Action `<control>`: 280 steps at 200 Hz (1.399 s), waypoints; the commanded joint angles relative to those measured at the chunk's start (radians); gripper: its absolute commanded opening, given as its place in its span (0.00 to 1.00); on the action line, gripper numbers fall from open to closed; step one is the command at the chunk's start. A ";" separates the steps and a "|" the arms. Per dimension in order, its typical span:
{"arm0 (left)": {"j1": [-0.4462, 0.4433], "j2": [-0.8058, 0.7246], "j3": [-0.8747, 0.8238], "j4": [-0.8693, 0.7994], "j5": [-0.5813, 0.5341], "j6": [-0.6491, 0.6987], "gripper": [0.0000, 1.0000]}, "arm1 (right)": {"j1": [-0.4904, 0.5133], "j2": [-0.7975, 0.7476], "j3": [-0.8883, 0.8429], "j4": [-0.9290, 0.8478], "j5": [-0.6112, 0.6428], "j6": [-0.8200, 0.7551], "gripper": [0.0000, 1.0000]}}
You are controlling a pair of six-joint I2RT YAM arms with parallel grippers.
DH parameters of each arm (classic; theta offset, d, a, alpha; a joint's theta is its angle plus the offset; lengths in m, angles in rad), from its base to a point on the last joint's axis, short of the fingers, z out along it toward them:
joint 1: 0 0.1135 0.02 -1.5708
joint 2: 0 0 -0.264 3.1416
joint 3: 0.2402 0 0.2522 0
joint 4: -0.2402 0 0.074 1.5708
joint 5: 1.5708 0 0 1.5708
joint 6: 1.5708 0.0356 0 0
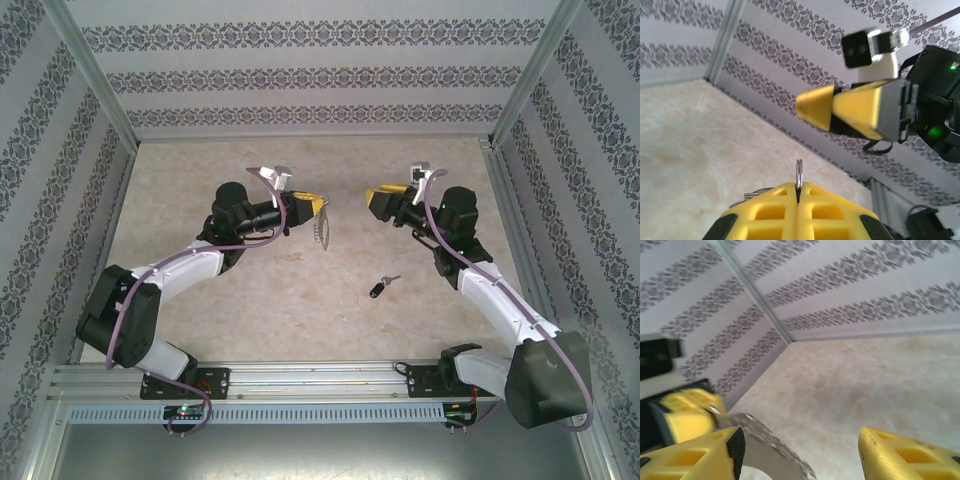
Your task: Put the keys on the keyring
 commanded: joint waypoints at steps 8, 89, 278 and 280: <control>-0.027 -0.064 -0.045 0.085 -0.088 0.239 0.00 | -0.014 0.016 -0.040 0.011 0.043 0.030 0.63; -0.054 -0.045 -0.152 0.328 -0.145 0.408 0.00 | 0.005 0.044 -0.064 0.042 0.013 0.061 0.62; -0.058 -0.100 0.320 -1.039 -0.053 0.601 0.00 | 0.087 0.117 0.061 0.024 -0.208 0.012 0.61; -0.058 -0.099 0.322 -1.045 -0.052 0.604 0.00 | 0.089 0.118 0.061 0.025 -0.213 0.010 0.61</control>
